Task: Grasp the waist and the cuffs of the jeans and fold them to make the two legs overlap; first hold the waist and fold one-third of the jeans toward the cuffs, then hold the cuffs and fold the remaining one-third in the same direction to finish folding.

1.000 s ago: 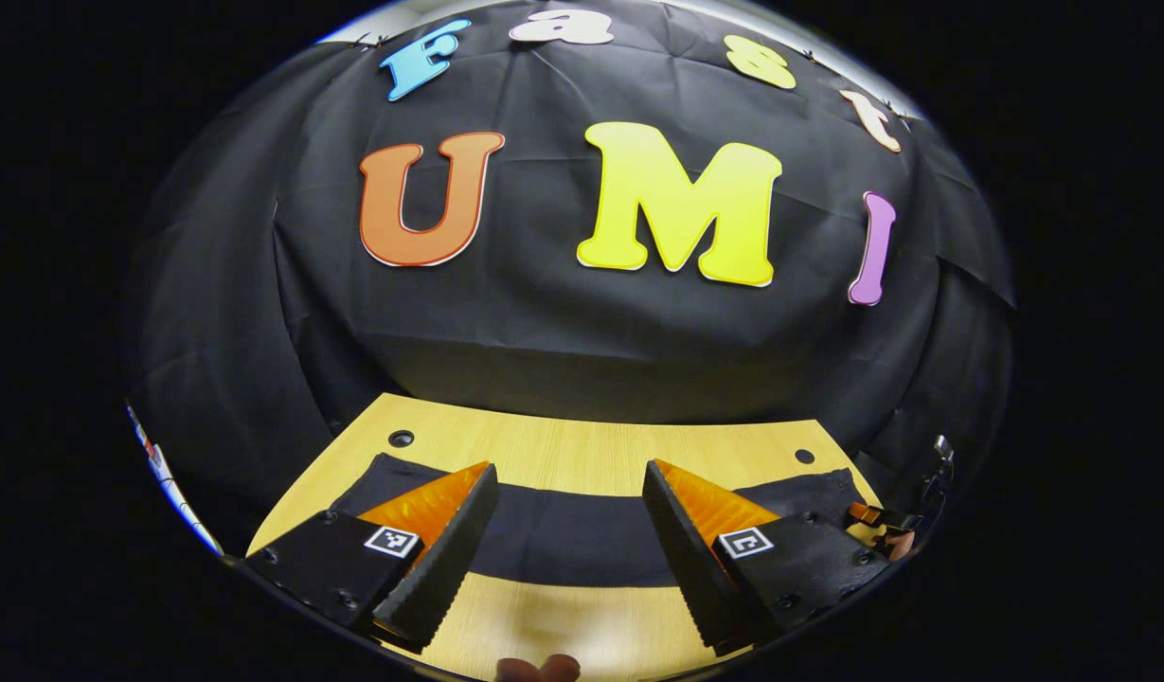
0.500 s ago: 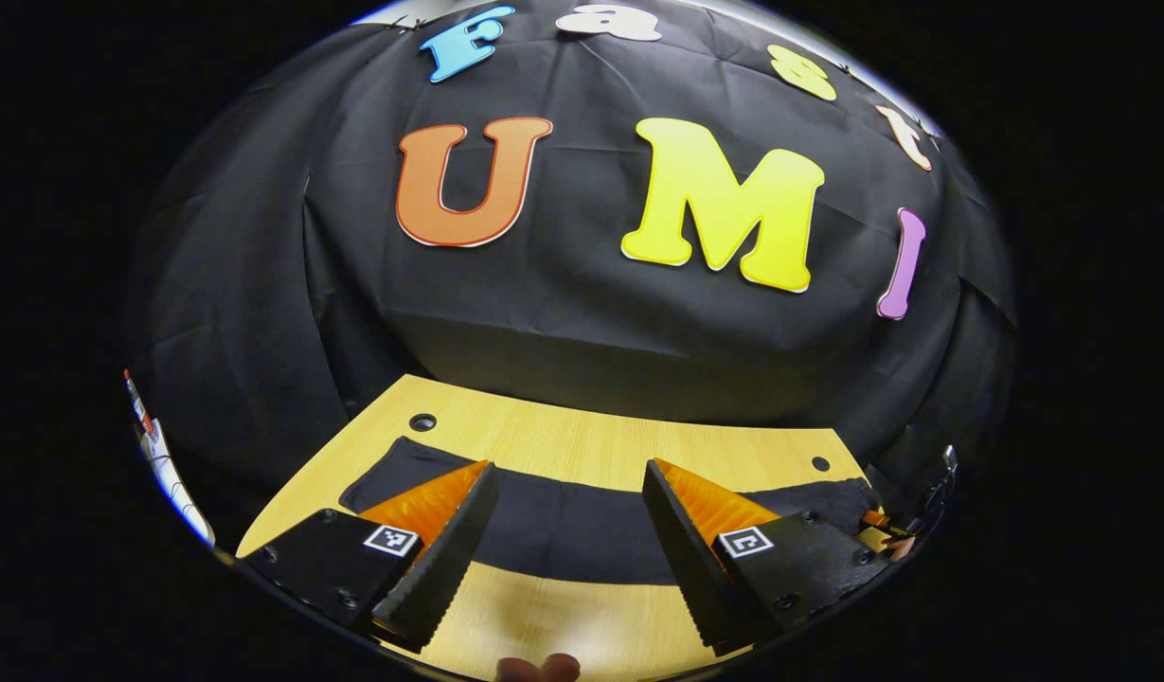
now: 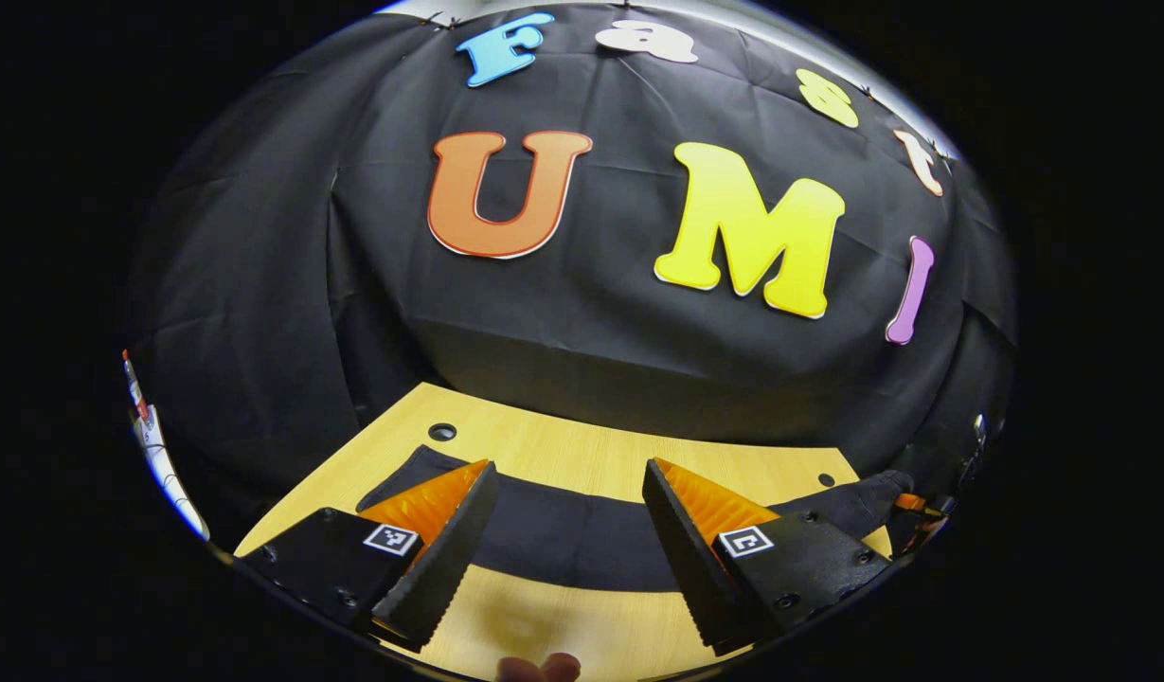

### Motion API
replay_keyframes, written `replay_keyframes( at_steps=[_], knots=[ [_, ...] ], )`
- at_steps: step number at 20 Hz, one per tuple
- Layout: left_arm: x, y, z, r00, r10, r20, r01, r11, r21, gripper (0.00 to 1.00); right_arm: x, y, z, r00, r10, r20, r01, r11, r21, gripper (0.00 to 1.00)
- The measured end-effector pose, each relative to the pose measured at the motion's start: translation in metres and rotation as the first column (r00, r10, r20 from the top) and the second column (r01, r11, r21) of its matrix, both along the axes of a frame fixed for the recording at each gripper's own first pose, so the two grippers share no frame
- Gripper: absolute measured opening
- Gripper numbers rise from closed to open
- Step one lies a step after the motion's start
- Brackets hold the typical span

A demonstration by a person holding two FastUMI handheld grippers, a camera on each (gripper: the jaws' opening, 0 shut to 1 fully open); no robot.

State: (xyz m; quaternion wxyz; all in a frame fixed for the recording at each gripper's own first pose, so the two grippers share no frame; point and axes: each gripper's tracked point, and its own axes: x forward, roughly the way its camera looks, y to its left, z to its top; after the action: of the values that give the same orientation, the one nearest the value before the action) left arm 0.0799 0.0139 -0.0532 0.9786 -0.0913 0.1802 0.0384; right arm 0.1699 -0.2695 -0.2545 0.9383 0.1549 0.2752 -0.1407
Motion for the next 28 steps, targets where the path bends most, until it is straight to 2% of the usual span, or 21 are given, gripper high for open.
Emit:
replay_keyframes(
  at_steps=[1,2,4,5,6,9,12,17,19,21,24,28],
  knots=[
    [-0.002,0.008,0.002,1.0,0.006,0.014,-0.006,1.0,-0.002,0.99,0.002,0.016,0.017,0.999,0.023,0.022,-0.023,0.999,-0.025,0.05],
    [-0.004,0.018,0.004,1.0,0.014,0.025,-0.014,1.0,0.002,0.99,0.004,0.033,0.036,0.998,0.05,0.044,-0.048,0.997,-0.055,0.0],
    [-0.009,0.04,0.005,0.998,0.031,0.046,-0.031,0.999,0.01,0.99,0.002,0.077,0.076,0.991,0.105,0.086,-0.095,0.99,-0.105,0.0],
    [-0.013,0.052,0.005,0.998,0.041,0.055,-0.042,0.999,0.01,0.99,-0.002,0.099,0.093,0.985,0.135,0.106,-0.122,0.984,-0.128,0.09],
    [-0.017,0.063,0.005,0.997,0.052,0.063,-0.053,0.999,0.01,0.99,-0.001,0.122,0.109,0.977,0.171,0.126,-0.152,0.978,-0.146,0.05],
    [-0.027,0.089,0.008,0.994,0.048,0.095,-0.049,0.999,0.011,0.99,0.005,0.203,0.131,0.954,0.258,0.153,-0.233,0.959,-0.163,0.05],
    [-0.036,0.112,0.013,0.99,0.028,0.137,-0.033,0.999,0.035,0.99,0.01,0.278,0.132,0.926,0.347,0.149,-0.318,0.929,-0.188,0.05],
    [-0.049,0.144,0.002,0.989,0.034,0.142,-0.04,0.998,0.039,0.99,0.011,0.391,0.087,0.885,0.459,0.081,-0.436,0.876,-0.205,0.05],
    [-0.055,0.158,-0.001,0.99,0.054,0.128,-0.055,0.998,0.007,0.99,0.011,0.423,0.059,0.873,0.486,0.038,-0.467,0.857,-0.217,0.05],
    [-0.064,0.177,-0.007,0.99,0.078,0.12,-0.08,0.997,0.013,0.99,0.007,0.453,0.028,0.855,0.519,-0.014,-0.506,0.828,-0.241,0.05],
    [-0.077,0.215,-0.017,0.986,0.129,0.102,-0.134,0.99,0.046,0.98,-0.001,0.483,-0.024,0.814,0.569,-0.119,-0.576,0.762,-0.295,0.05],
    [-0.097,0.239,-0.039,0.98,0.198,0.037,-0.198,0.98,-0.002,0.99,-0.011,0.508,-0.074,0.76,0.61,-0.226,-0.649,0.693,-0.314,0.05]
  ],
)
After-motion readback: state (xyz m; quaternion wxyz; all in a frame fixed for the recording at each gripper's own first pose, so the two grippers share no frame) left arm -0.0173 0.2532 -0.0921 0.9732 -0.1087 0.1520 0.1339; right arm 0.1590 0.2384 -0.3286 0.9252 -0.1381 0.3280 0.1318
